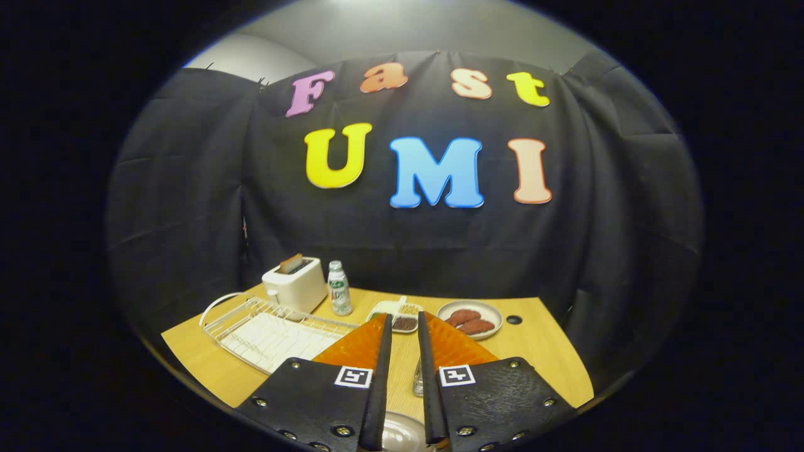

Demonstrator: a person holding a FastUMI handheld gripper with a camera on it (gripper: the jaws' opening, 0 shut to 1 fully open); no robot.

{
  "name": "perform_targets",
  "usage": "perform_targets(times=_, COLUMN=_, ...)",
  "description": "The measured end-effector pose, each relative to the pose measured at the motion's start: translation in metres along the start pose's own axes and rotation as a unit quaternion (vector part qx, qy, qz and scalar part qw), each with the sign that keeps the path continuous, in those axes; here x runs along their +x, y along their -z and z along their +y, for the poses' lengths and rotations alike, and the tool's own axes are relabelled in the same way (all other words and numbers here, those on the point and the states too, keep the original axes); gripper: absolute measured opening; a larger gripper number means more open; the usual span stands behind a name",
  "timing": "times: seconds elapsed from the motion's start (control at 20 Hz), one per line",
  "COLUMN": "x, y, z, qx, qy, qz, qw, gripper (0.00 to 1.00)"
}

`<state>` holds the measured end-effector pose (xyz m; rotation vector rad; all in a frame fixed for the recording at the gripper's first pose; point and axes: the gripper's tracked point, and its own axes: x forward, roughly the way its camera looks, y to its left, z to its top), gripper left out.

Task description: Take the plate from the dish rack, then take the spoon from the basket and place it into the plate.

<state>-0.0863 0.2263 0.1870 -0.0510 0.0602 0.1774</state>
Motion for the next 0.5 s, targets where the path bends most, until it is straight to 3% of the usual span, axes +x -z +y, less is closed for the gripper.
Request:
perform_targets(times=0.05, x=-0.003, y=-0.018, z=-0.013, qx=0.000, qy=0.026, qz=-0.025, qw=0.999, gripper=0.24)
perform_targets(times=0.2, x=-0.016, y=-0.060, z=-0.029, qx=-0.008, qy=0.061, qz=-0.078, qw=0.995, gripper=0.96)
perform_targets(times=0.5, x=-0.030, y=-0.073, z=-0.034, qx=-0.006, qy=0.068, qz=-0.094, qw=0.993, gripper=0.96)
